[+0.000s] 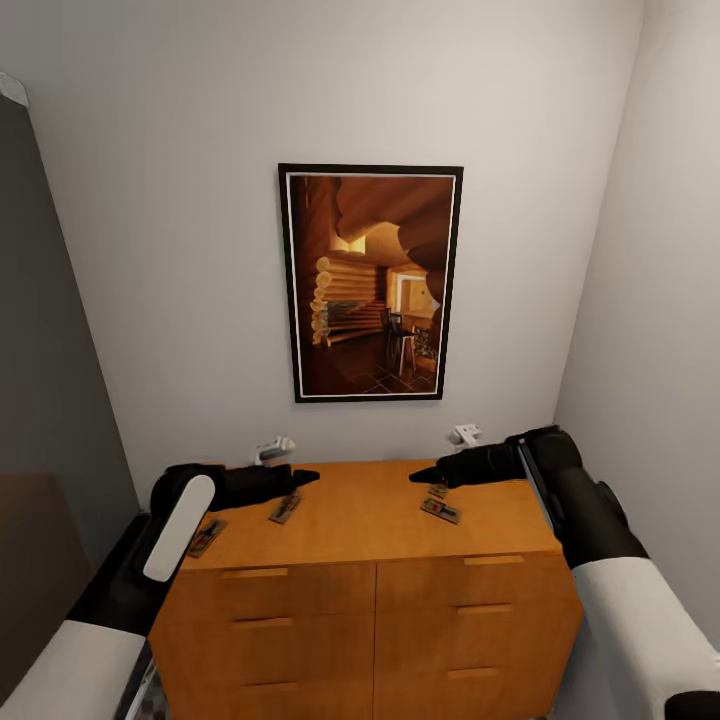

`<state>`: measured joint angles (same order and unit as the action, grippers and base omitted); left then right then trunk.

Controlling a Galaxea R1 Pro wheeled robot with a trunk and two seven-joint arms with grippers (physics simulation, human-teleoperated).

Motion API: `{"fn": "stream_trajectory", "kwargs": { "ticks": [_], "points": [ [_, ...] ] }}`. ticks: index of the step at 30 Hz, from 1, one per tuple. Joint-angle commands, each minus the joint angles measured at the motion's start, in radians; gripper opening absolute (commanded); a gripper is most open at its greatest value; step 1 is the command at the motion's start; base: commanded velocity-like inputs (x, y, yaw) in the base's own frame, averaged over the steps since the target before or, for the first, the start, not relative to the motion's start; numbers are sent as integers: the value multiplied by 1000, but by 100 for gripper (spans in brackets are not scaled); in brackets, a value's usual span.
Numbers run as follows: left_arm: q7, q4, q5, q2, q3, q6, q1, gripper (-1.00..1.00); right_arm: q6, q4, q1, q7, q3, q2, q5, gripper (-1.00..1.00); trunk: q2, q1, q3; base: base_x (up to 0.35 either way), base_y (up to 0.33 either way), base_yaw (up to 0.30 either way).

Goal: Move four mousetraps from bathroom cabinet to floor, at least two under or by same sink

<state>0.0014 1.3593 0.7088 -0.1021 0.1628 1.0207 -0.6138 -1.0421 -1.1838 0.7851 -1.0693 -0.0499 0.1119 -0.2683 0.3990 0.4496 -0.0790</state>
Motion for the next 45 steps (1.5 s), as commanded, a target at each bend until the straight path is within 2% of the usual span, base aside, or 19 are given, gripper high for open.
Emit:
{"fn": "stream_trajectory", "kwargs": {
  "ticks": [1,5,7,10,11,19,23,27,31,38,45],
  "points": [
    [0,-10,0,-1,3,2,-10,100,2,14,10,-10,-13,1,-11,100,1,0,1,0,0,0],
    [-2,-46,0,-1,8,2,-42,100,40,77,45,-11,-52,13,-11,100,1,0,1,0,0,0],
    [-2,-53,0,-1,9,2,-50,100,55,93,54,-12,-59,18,-11,100,1,0,1,0,0,0],
    [-2,-70,0,-1,11,2,-69,100,111,144,78,-12,-74,30,-12,100,1,0,1,0,0,0],
    [-3,-80,-1,-1,12,2,-79,100,151,176,90,-14,-79,35,-12,100,1,0,1,0,0,0],
    [-6,-102,-3,-2,14,3,-107,100,308,301,114,-43,-90,43,-15,100,1,0,1,0,0,0],
    [-7,-116,-3,-2,16,4,-123,100,355,337,116,-52,-91,44,-34,100,1,0,1,0,0,0],
    [-8,-150,-3,-2,23,4,-133,100,399,367,118,-78,-93,44,-95,100,1,0,1,0,0,0],
    [-10,-169,-3,-2,58,4,-144,100,428,390,118,-136,-92,45,-152,100,1,0,1,0,0,0],
    [-11,-223,-3,-5,173,12,-176,100,477,410,118,-237,-92,44,-249,100,1,0,1,0,0,0],
    [-12,-241,-4,-5,216,13,-180,100,488,413,118,-253,-94,44,-266,100,1,0,1,0,0,0]
  ]
}}
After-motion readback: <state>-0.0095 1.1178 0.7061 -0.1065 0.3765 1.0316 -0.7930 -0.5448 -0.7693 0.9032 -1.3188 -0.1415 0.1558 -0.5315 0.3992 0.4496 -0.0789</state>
